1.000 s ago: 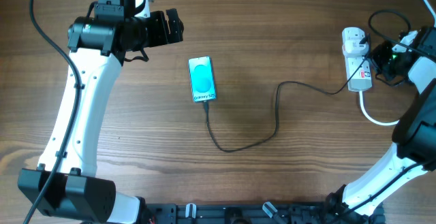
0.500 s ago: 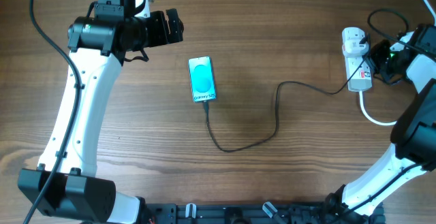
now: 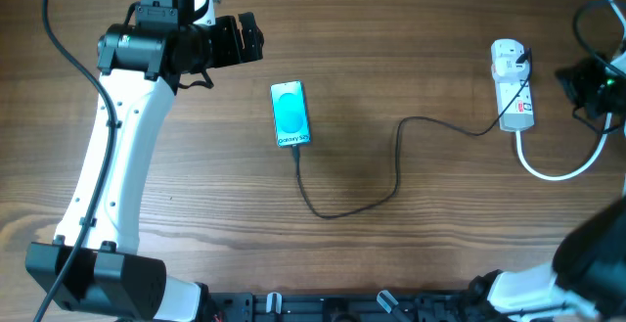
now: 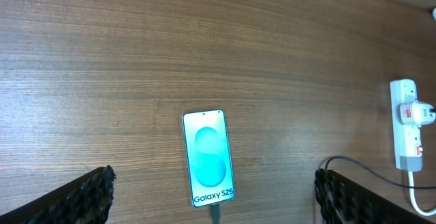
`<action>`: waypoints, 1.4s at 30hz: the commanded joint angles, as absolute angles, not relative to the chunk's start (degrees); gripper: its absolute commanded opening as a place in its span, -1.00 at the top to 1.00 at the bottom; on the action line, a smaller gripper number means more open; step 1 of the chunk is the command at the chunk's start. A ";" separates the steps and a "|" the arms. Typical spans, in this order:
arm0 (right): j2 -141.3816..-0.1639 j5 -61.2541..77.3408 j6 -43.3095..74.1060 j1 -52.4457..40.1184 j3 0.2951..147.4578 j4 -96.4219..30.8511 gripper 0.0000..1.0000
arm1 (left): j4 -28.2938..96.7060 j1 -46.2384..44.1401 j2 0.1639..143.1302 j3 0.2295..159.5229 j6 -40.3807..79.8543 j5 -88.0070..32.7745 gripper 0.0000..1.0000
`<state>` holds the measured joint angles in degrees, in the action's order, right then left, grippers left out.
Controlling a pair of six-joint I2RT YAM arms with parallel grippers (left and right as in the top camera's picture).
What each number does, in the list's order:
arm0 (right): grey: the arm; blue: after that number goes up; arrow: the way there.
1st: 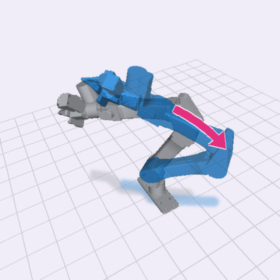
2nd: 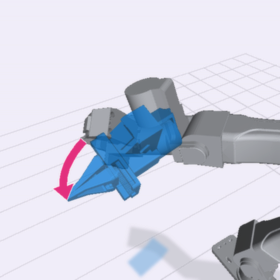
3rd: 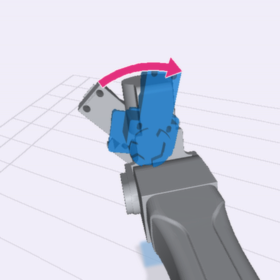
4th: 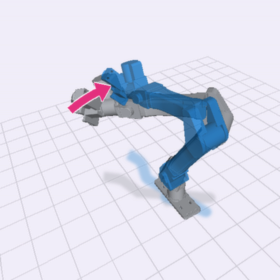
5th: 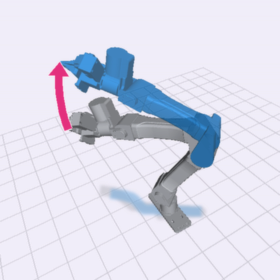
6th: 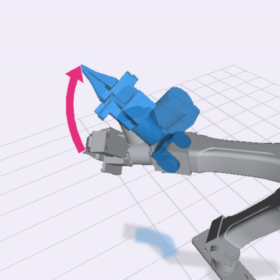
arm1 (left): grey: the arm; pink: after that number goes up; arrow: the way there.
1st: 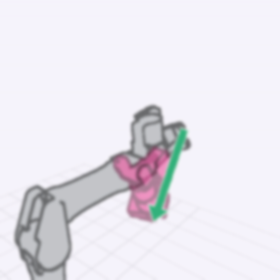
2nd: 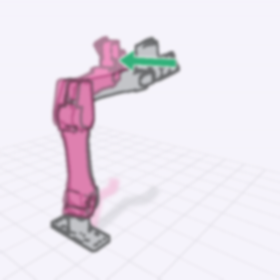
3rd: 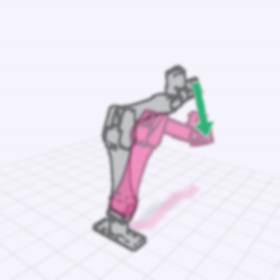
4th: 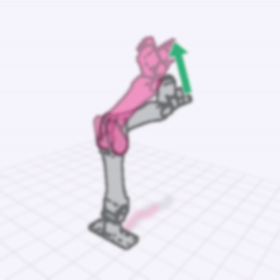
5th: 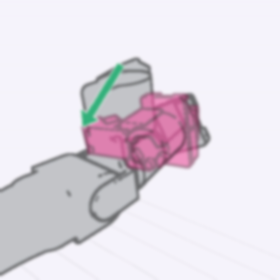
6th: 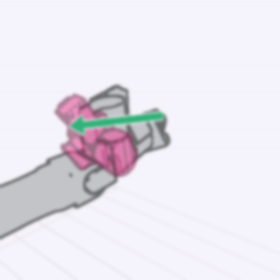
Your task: Plug charger to phone and switch on socket
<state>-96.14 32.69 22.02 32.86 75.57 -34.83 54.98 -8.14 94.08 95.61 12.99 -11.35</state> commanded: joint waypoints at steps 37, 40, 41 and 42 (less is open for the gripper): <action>-68.86 20.69 5.98 -2.79 74.94 -52.97 -0.99 | 54.94 -7.88 94.50 95.64 12.88 -10.81 -1.00; -62.15 15.18 5.93 -2.79 70.89 -46.30 -0.99 | 54.96 -7.88 94.50 95.64 12.88 -10.79 -1.00; -60.14 13.98 5.91 -2.79 69.34 -44.47 -0.99 | 54.96 -7.88 94.50 95.64 12.88 -10.81 -1.00; -57.54 12.78 5.93 -2.79 67.18 -42.15 -0.99 | 54.96 -7.88 94.50 95.64 12.88 -10.81 -1.00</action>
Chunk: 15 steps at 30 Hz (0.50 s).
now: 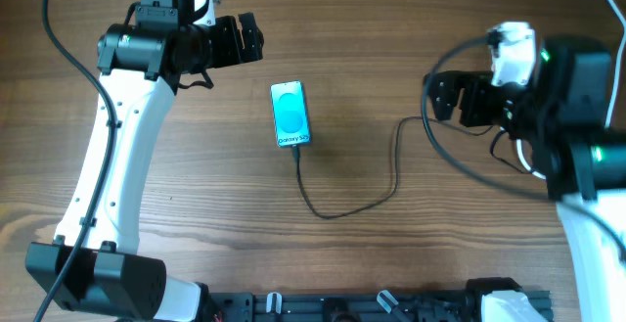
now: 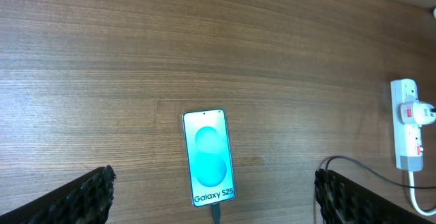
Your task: Plug charger to phone and switch on socket
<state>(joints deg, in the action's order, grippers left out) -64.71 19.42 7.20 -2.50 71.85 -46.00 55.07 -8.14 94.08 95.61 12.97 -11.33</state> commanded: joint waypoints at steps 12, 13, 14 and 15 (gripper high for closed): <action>-24.73 8.36 -2.94 -2.50 31.42 -10.81 -0.99 | 54.96 -7.88 94.50 95.64 12.88 -10.81 -1.00; -22.68 8.36 -2.94 -2.50 28.86 -9.52 -1.00 | 54.96 -7.88 94.50 95.64 12.88 -10.81 -1.00; -19.38 8.38 -2.87 -2.31 25.04 -8.16 -0.99 | 54.96 -7.88 94.50 95.64 12.88 -10.81 -1.00; -17.12 8.62 -2.87 -2.02 22.72 -7.90 -0.99 | 54.96 -7.88 94.50 95.64 12.88 -10.81 -1.00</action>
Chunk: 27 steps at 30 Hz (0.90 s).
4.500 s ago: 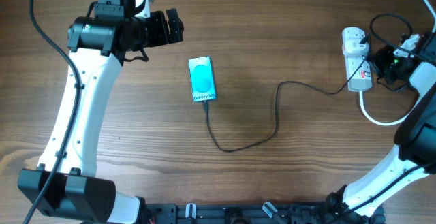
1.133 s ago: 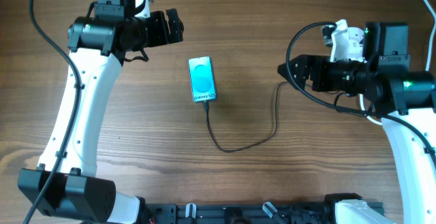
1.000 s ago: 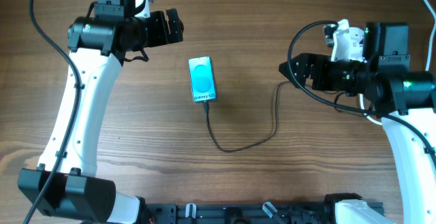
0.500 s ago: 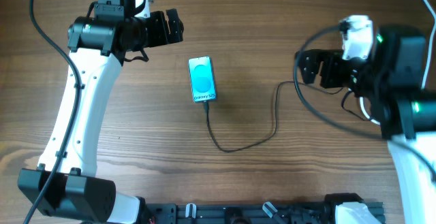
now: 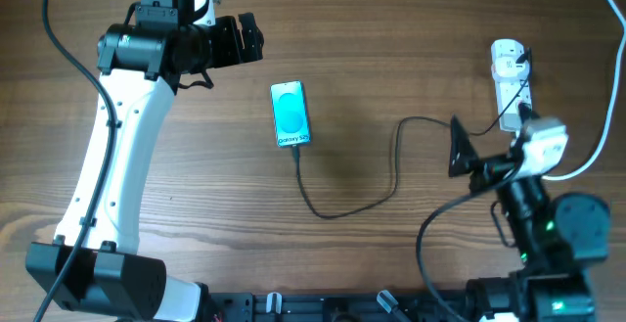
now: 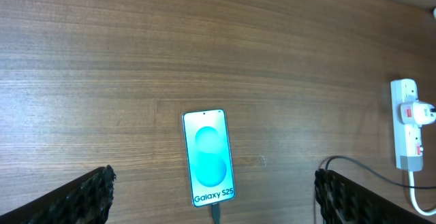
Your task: Plug charger to phone and switch on socket
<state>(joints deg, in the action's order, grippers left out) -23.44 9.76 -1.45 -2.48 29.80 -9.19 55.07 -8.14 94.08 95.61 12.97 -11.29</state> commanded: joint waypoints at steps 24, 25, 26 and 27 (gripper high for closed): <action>-0.21 9.69 0.03 -0.89 0.54 0.25 -0.99 | 54.96 -7.88 94.50 95.64 12.88 -10.81 -1.00; -0.21 9.69 0.05 -0.89 0.54 0.23 -0.99 | 54.96 -7.88 94.50 95.64 12.88 -10.81 -1.00; -0.21 9.69 0.05 -0.89 0.54 0.25 -0.99 | 54.96 -7.88 94.50 95.64 12.88 -10.81 -1.00; -0.21 9.69 0.03 -0.89 0.54 0.25 -1.00 | 54.94 -7.88 94.50 95.64 12.88 -10.81 -1.00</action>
